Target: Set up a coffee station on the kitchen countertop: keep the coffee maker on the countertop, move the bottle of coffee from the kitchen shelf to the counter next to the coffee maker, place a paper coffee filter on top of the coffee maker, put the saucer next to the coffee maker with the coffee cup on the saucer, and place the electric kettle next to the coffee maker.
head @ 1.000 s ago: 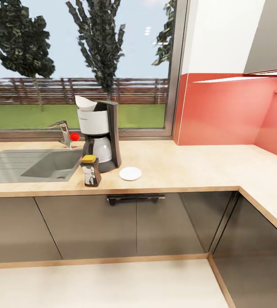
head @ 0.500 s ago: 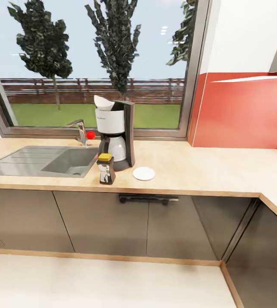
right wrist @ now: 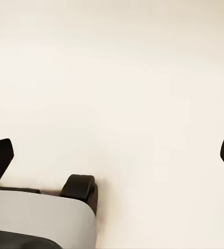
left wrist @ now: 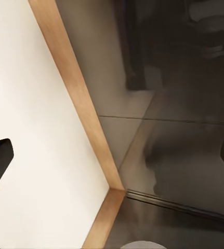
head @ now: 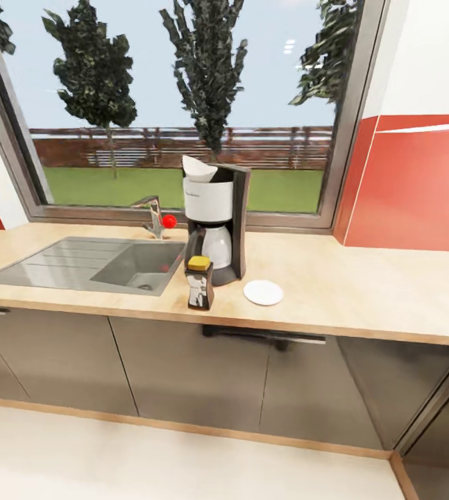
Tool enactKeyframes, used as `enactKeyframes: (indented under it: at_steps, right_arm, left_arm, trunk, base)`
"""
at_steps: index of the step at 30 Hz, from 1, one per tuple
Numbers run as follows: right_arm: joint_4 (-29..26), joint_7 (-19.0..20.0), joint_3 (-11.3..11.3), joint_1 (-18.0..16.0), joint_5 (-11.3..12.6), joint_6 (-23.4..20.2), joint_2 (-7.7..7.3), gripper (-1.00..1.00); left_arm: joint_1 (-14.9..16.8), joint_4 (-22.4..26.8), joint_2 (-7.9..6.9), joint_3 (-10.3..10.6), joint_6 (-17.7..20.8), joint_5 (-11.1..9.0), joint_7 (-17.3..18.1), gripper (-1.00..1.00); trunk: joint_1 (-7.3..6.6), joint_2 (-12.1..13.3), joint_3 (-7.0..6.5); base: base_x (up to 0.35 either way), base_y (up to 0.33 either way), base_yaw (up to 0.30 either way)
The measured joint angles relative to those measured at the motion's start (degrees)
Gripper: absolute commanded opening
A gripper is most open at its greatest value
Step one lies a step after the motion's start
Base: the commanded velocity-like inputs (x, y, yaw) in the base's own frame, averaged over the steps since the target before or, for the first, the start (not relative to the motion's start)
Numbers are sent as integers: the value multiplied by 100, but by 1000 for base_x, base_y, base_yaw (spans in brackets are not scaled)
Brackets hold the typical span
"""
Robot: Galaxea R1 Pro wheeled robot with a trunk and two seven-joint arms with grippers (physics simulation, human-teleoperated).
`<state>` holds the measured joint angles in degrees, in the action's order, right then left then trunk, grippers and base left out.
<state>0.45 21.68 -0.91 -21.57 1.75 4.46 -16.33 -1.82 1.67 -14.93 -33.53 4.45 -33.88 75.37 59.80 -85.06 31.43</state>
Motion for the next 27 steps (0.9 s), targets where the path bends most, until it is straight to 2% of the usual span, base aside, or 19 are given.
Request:
enactKeyframes:
  at_steps: [17, 27]
  right_arm:
    - [0, -5, -3, 0, 0, 0, 9, 100]
    - [-1, -8, -3, 0, 0, -1, 9, 100]
  left_arm:
    - [0, 9, -2, 9, 0, 0, 0, 100]
    - [0, 9, -2, 15, 0, 0, 1, 100]
  trunk:
    - [3, 0, 0]
    - [2, 0, 0]
  base:
    - [27, 74, 261]
    - [90, 278, 56]
